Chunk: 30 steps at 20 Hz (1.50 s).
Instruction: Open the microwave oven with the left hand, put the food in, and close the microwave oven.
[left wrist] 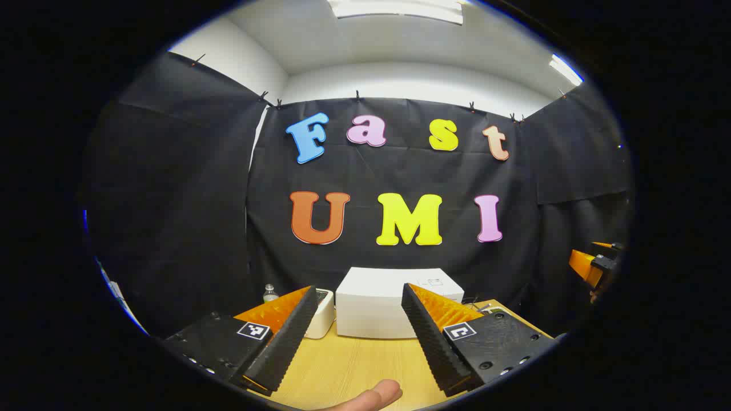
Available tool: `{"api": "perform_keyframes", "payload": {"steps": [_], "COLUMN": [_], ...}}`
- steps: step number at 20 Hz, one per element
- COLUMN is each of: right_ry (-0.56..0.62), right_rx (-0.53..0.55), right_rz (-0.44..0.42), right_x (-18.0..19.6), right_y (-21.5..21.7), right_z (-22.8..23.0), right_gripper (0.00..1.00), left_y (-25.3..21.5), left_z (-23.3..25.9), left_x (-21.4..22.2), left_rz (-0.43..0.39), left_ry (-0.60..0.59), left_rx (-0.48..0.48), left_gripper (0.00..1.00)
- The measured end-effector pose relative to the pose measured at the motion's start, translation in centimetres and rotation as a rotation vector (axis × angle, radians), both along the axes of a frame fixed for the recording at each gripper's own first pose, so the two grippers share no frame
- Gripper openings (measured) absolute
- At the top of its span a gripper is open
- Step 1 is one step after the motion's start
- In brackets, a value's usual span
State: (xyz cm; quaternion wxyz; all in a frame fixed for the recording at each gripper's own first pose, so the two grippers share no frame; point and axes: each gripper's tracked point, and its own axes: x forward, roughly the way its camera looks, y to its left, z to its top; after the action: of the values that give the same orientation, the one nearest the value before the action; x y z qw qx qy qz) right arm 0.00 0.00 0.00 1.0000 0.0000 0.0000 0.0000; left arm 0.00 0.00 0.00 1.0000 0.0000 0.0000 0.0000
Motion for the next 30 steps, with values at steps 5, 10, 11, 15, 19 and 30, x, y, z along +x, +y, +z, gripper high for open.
{"api": "perform_keyframes", "payload": {"steps": [5,10,11,15,19,30], "right_ry": [0.028,0.017,0.018,0.005,-0.028,-0.057], "right_rx": [0.035,0.033,0.038,0.048,0.035,0.035], "right_rz": [0.010,-0.015,-0.012,-0.019,-0.016,0.024], "right_x": [-0.1,0.5,0.6,0.7,0.9,3.8], "right_y": [-0.8,-2.7,-2.9,-3.9,-4.4,-4.9], "right_z": [0.0,-0.2,-0.2,0.3,1.2,1.1], "right_gripper": [0.92,0.92,1.00,0.92,1.00,0.92], "left_y": [-1.1,-3.2,-3.2,-3.1,-3.4,-8.8], "left_z": [0.5,0.2,0.3,0.3,-0.1,-5.5], "left_x": [-0.5,-0.5,-0.4,0.1,0.6,8.6], "left_rz": [-0.040,-0.107,-0.106,-0.096,-0.098,-0.134], "left_ry": [-0.020,-0.011,-0.012,-0.012,-0.007,0.022], "left_rx": [0.011,0.000,0.003,-0.004,0.000,-0.002], "left_gripper": [0.94,0.94,0.94,0.94,0.94,0.93]}}
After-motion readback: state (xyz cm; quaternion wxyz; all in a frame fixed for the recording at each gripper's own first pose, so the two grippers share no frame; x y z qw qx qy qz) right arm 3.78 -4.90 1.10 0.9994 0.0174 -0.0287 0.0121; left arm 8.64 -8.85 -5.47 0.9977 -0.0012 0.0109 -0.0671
